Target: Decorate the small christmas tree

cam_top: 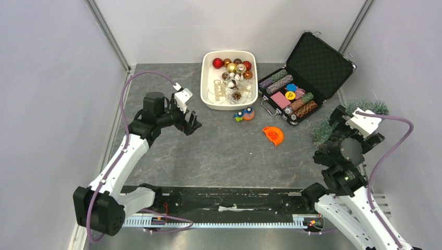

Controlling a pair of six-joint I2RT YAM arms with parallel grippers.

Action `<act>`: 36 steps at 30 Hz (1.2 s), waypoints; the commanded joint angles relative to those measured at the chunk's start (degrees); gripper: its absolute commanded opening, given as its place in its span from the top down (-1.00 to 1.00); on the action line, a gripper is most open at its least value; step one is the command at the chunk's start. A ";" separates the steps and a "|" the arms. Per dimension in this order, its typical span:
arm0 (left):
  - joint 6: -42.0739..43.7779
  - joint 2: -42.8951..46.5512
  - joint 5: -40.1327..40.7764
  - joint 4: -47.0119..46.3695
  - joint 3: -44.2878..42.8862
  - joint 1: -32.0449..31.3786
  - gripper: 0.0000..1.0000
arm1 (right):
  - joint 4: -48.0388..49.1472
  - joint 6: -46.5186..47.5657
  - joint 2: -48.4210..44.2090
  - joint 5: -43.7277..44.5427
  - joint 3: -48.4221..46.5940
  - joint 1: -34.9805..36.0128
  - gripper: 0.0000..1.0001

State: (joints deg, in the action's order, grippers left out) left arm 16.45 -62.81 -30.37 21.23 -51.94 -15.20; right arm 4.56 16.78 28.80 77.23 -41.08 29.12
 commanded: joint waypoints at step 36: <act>3.24 1.27 -1.19 2.94 -3.08 -0.36 -0.81 | 31.06 2.89 10.91 -9.64 3.21 -23.18 -0.91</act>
State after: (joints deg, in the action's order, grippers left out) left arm 17.74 -62.28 -30.55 24.36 -52.88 -15.25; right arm 39.00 26.52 40.34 70.59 -36.27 7.07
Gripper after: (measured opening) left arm 0.906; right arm 0.972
